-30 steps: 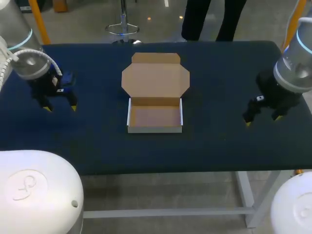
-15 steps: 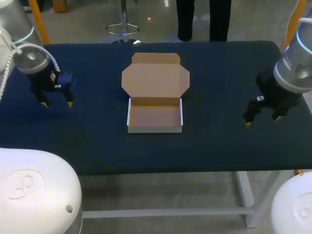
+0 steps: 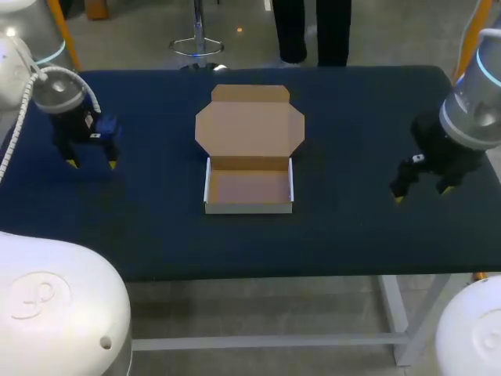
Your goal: Assemble the packaging by folding the flat box into shape, placing the metal phone stand inside, and closing the box properly
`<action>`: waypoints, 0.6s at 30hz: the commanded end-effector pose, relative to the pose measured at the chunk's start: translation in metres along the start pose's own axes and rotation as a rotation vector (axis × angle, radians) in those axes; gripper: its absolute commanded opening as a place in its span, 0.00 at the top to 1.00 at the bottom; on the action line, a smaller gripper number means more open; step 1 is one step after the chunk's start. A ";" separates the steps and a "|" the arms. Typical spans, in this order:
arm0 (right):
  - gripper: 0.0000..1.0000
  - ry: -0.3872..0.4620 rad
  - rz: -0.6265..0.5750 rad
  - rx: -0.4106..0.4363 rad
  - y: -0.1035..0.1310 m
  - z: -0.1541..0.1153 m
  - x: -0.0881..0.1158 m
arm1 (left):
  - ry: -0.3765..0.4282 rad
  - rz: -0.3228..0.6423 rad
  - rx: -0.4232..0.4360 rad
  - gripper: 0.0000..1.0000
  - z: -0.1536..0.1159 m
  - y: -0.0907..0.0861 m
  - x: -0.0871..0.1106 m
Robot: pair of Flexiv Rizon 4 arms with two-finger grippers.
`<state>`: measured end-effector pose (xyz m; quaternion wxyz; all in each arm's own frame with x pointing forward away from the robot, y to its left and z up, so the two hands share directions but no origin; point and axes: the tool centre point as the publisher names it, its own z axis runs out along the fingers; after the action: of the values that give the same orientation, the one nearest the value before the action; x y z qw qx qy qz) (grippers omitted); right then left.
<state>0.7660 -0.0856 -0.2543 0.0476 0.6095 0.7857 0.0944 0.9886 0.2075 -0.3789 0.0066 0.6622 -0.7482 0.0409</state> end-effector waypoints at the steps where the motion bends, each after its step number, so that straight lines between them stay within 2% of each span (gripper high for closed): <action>1: 0.00 -0.001 0.000 0.004 0.000 -0.002 0.000 | -0.009 0.004 -0.043 0.00 0.004 -0.010 -0.001; 18: 0.00 -0.001 0.000 0.004 0.000 -0.002 0.000 | -0.013 0.006 -0.035 0.00 0.014 -0.040 -0.018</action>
<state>0.7659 -0.0857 -0.2541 0.0475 0.6094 0.7857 0.0948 1.0225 0.2176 -0.3877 0.0037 0.6602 -0.7504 0.0315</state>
